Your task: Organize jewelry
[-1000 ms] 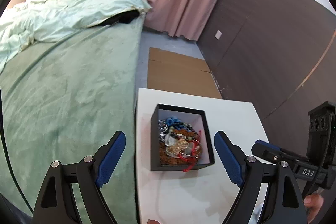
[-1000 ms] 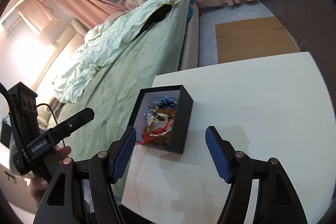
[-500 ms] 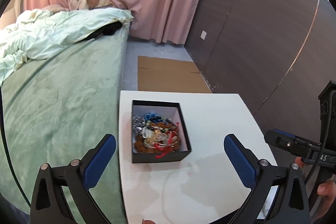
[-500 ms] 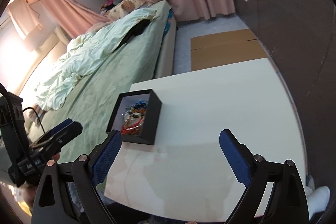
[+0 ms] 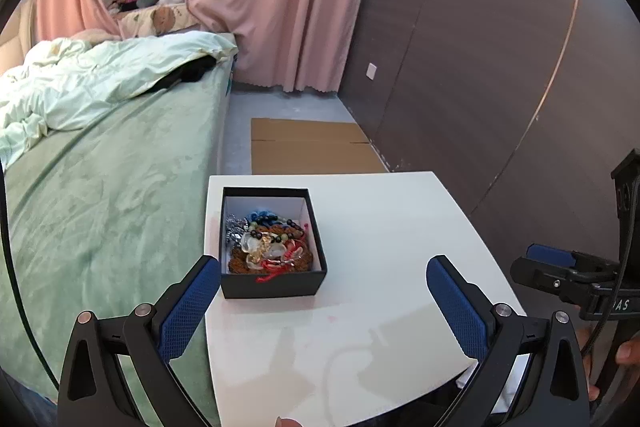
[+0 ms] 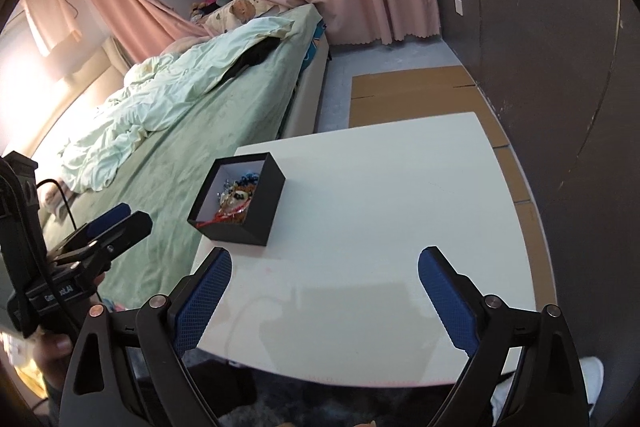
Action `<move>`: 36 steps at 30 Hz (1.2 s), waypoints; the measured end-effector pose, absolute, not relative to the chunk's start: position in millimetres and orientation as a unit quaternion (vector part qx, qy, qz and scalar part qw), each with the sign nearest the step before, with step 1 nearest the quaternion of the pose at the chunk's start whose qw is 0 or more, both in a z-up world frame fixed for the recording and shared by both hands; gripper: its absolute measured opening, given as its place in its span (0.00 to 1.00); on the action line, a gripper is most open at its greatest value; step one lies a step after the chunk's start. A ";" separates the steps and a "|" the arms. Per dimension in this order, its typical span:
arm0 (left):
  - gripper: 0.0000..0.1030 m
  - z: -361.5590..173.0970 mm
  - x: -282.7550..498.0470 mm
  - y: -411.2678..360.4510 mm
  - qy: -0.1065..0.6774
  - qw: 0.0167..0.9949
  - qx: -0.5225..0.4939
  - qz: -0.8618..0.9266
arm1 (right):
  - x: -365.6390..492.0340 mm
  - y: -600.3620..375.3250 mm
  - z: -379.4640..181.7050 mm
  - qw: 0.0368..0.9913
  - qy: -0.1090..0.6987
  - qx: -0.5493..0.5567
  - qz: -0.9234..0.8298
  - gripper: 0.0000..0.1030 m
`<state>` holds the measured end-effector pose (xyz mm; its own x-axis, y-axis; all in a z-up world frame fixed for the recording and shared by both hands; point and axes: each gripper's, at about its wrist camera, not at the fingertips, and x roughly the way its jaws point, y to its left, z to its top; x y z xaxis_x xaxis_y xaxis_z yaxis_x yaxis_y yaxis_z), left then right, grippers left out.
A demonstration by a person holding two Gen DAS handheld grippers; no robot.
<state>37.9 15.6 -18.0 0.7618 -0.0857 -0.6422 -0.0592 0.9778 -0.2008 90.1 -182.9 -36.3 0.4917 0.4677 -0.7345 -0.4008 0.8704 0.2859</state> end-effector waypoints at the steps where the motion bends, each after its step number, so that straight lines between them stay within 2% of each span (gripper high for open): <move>1: 1.00 -17.9 36.6 13.3 0.344 0.933 -0.102 -0.008 | 88.9 -184.1 -36.7 0.863 0.437 0.037 0.249 0.93; 4: 1.00 -16.9 31.9 8.4 0.339 0.936 -0.096 -0.010 | 85.5 -187.8 -36.6 0.865 0.438 0.032 0.244 1.00; 36: 1.00 -7.6 10.4 4.3 0.319 0.943 -0.089 -0.009 | 60.1 -188.7 -18.4 0.883 0.406 0.011 0.236 1.00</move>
